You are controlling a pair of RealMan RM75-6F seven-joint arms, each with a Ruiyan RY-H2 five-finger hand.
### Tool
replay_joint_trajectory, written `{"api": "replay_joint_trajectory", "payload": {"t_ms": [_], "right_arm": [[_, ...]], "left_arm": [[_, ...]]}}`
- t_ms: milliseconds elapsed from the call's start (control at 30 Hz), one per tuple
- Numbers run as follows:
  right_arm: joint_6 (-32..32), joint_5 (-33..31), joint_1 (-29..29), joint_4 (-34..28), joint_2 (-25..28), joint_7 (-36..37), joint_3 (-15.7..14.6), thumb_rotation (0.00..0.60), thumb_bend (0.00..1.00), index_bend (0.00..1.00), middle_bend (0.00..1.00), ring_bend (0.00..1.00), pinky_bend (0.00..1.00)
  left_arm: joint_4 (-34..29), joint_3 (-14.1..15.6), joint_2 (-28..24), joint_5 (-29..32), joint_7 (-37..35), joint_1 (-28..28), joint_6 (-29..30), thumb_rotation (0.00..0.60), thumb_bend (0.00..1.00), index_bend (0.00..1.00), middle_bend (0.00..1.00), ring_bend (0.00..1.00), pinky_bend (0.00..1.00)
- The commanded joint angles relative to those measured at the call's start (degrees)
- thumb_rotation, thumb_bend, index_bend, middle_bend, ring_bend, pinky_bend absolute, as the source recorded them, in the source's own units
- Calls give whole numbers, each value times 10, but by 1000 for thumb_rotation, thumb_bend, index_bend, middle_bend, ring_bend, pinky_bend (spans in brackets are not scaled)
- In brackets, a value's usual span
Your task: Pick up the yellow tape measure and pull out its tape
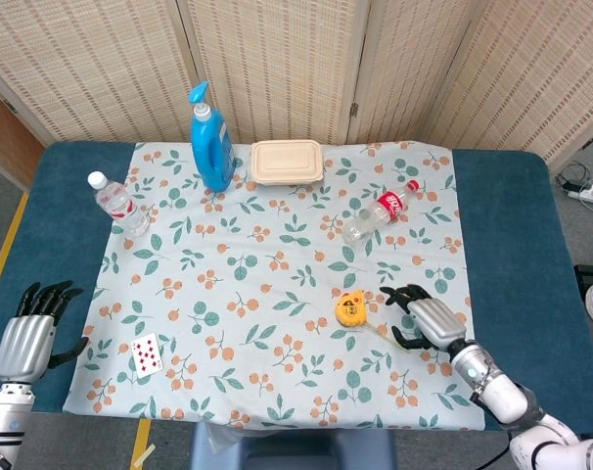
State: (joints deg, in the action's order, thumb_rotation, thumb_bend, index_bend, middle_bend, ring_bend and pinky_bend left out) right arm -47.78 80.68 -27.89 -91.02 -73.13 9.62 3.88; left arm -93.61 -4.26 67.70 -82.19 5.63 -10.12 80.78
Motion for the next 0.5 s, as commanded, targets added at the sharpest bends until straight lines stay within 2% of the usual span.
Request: {"api": "replay_joint_trajectory", "payload": {"t_ms": [33, 500], "right_arm": [[18, -15, -15, 15, -17, -4, 6, 455, 598, 0, 249, 82, 0], [63, -56, -82, 62, -90, -64, 26, 454, 598, 0, 244, 75, 0]], "left_arm": [[1, 0, 1, -1, -1, -1, -1, 600, 297, 223, 159, 155, 0], [11, 0, 3, 2, -14, -5, -9, 600, 297, 217, 159, 154, 0]]}}
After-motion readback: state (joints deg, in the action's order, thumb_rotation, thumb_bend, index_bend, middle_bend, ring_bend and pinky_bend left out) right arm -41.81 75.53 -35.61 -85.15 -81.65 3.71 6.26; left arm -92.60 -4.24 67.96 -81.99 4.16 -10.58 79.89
